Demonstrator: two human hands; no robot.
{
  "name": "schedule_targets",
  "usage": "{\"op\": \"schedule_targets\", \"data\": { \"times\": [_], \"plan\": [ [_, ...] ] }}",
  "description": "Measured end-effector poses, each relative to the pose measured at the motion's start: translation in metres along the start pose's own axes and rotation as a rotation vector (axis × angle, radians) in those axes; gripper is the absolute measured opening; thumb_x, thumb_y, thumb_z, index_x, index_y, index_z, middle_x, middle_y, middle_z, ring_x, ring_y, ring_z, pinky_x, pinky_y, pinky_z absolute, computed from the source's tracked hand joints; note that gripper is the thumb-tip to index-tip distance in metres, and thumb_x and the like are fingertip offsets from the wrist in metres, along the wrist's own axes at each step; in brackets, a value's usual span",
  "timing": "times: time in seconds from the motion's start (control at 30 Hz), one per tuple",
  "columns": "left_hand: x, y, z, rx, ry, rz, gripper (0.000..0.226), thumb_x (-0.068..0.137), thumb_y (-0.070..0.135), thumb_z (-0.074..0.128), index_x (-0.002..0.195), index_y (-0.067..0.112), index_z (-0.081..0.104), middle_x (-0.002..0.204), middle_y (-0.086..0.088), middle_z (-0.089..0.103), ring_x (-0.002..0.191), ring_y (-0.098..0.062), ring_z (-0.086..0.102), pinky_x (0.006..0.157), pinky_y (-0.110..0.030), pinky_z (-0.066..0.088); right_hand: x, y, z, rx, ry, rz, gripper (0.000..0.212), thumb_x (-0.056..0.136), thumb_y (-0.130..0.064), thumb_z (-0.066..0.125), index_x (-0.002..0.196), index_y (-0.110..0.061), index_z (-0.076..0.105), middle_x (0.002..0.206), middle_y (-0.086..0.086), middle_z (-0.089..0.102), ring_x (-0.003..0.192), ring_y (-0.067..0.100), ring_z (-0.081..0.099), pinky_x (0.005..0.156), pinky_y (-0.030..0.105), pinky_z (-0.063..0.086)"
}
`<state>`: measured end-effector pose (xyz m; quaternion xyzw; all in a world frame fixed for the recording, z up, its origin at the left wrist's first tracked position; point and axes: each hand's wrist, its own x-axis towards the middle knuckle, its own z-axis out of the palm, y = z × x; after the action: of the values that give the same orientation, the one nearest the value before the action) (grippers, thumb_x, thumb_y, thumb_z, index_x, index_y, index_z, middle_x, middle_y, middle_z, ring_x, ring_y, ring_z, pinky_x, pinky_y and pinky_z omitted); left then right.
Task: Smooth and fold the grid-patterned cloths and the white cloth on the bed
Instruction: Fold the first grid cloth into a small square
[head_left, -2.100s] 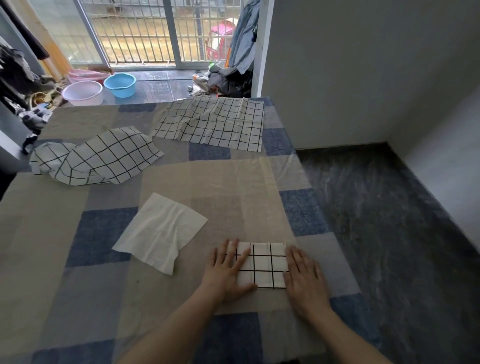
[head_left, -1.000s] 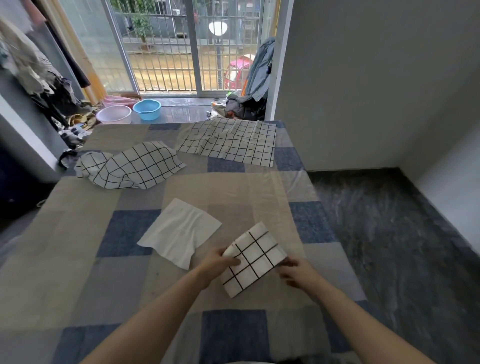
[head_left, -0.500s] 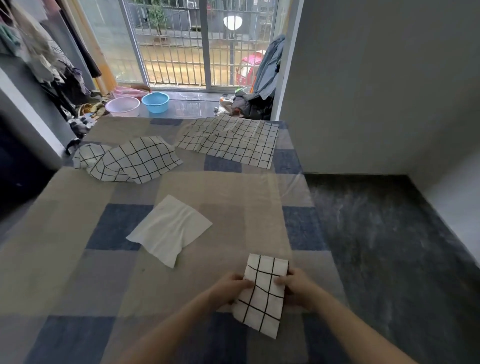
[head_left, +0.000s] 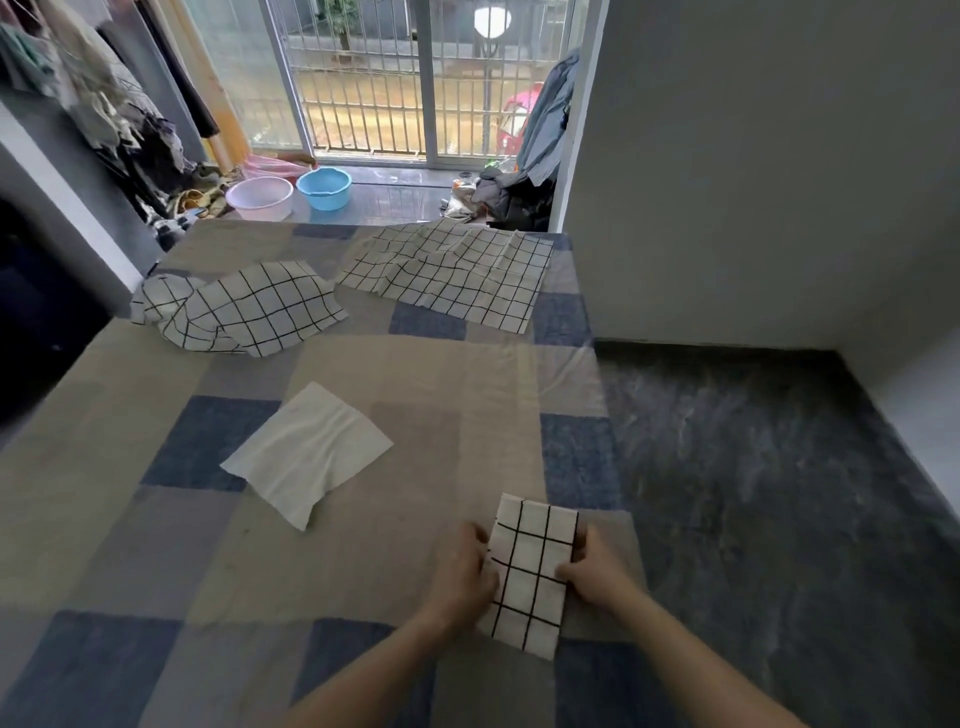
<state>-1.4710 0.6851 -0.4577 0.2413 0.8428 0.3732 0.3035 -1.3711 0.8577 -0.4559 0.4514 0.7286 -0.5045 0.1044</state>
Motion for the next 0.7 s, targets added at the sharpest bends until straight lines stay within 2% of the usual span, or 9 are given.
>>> {"op": "schedule_targets", "data": {
  "times": [0.07, 0.13, 0.2, 0.33, 0.47, 0.6, 0.7],
  "plan": [
    [-0.003, 0.001, 0.002, 0.128, -0.035, 0.051, 0.017, 0.084, 0.018, 0.052, 0.098, 0.025, 0.046, 0.071, 0.007, 0.05, 0.07, -0.013, 0.048, 0.065, -0.031, 0.04, -0.007, -0.005, 0.0, -0.004, 0.09, -0.032, 0.029, 0.08, -0.002, 0.067, 0.098, -0.011, 0.046, 0.088, 0.0, 0.058, 0.073, 0.006, 0.052, 0.055, 0.015, 0.041],
    [-0.003, 0.003, 0.001, 0.263, -0.026, 0.098, 0.01, 0.09, 0.024, 0.05, 0.1, 0.026, 0.052, 0.078, 0.008, 0.053, 0.075, -0.013, 0.051, 0.067, -0.029, 0.042, -0.007, -0.006, -0.001, -0.008, 0.194, -0.123, 0.028, 0.081, -0.004, 0.069, 0.095, -0.01, 0.045, 0.083, 0.0, 0.055, 0.069, 0.005, 0.048, 0.053, 0.014, 0.034],
    [-0.003, 0.004, 0.001, 0.276, -0.008, 0.104, 0.012, 0.094, 0.027, 0.047, 0.102, 0.026, 0.056, 0.084, 0.005, 0.056, 0.08, -0.016, 0.055, 0.071, -0.03, 0.046, -0.005, -0.009, -0.004, 0.003, 0.237, -0.197, 0.027, 0.081, -0.005, 0.07, 0.092, -0.01, 0.047, 0.082, -0.002, 0.055, 0.071, 0.003, 0.05, 0.054, 0.013, 0.036],
    [-0.006, -0.002, 0.003, 0.318, -0.035, 0.089, 0.025, 0.092, 0.03, 0.054, 0.116, 0.03, 0.058, 0.09, 0.001, 0.066, 0.081, -0.015, 0.059, 0.075, -0.029, 0.047, -0.002, -0.007, -0.008, -0.156, 0.221, -0.275, 0.018, 0.083, -0.014, 0.07, 0.091, -0.015, 0.054, 0.089, -0.003, 0.057, 0.078, 0.008, 0.052, 0.065, 0.018, 0.04],
    [-0.008, -0.004, 0.004, 0.431, -0.008, 0.143, 0.036, 0.09, 0.027, 0.057, 0.126, 0.028, 0.054, 0.095, 0.002, 0.067, 0.092, -0.016, 0.059, 0.077, -0.027, 0.042, 0.002, 0.003, -0.007, -0.45, 0.182, -0.381, 0.014, 0.084, -0.018, 0.066, 0.094, -0.019, 0.057, 0.1, -0.006, 0.042, 0.097, 0.012, 0.044, 0.078, 0.018, 0.031],
    [-0.006, -0.004, 0.007, 0.405, 0.023, 0.165, 0.036, 0.092, 0.023, 0.055, 0.127, 0.027, 0.054, 0.104, 0.001, 0.066, 0.096, -0.017, 0.06, 0.077, -0.024, 0.041, -0.002, 0.003, 0.002, -0.522, 0.262, -0.474, 0.027, 0.08, -0.012, 0.064, 0.105, -0.02, 0.056, 0.109, -0.003, 0.042, 0.103, 0.015, 0.044, 0.085, 0.02, 0.039],
    [-0.004, -0.008, 0.005, 0.405, 0.021, 0.185, 0.033, 0.093, 0.024, 0.053, 0.125, 0.03, 0.058, 0.117, 0.006, 0.063, 0.098, -0.015, 0.061, 0.084, -0.027, 0.047, -0.005, 0.0, 0.012, -0.556, 0.222, -0.59, 0.036, 0.085, -0.023, 0.061, 0.12, -0.02, 0.052, 0.124, -0.001, 0.041, 0.111, 0.016, 0.044, 0.093, 0.026, 0.043]
  ]
}}
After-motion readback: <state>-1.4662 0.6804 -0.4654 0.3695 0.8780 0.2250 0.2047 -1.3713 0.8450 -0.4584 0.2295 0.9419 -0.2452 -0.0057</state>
